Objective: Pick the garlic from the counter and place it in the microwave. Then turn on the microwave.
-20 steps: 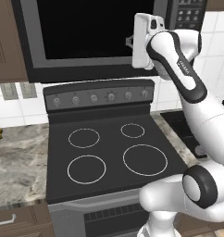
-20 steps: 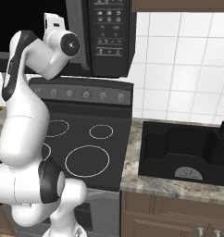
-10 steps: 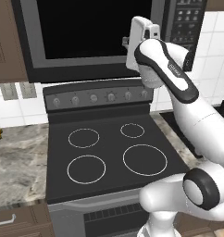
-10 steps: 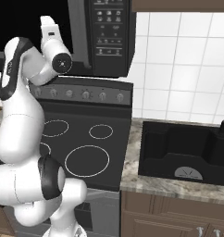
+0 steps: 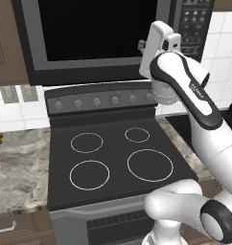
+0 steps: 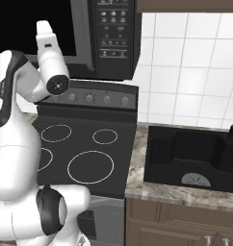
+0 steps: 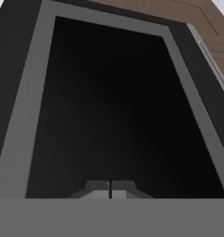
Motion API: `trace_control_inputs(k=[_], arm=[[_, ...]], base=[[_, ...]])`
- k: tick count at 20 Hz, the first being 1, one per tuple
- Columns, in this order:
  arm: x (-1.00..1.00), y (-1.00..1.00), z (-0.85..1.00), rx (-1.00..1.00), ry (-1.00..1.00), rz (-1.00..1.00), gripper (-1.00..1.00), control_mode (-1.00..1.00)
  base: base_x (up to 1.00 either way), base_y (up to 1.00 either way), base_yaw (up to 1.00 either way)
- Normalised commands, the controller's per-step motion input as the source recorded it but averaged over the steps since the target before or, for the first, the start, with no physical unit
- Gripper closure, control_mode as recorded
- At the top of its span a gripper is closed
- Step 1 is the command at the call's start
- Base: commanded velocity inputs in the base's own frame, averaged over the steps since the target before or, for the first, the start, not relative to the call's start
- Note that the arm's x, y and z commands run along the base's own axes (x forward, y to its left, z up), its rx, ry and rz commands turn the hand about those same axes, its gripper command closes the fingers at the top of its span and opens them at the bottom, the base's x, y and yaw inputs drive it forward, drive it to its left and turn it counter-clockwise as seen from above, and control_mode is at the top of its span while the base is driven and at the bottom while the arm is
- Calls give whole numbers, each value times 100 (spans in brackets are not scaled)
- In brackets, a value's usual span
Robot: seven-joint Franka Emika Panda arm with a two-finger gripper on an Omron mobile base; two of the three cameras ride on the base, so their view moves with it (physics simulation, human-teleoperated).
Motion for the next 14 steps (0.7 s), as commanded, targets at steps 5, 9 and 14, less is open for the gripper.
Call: trace_control_inputs(k=[5, 9, 14], arm=[[-98, -93, 64, 2, 11, 0, 100, -100], [-69, -100, 26, 0, 17, 0, 100, -100], [-10, -100, -13, 0, 15, 0, 100, -100]], base=[[0, 0, 0], [0, 0, 0], [0, 0, 0]])
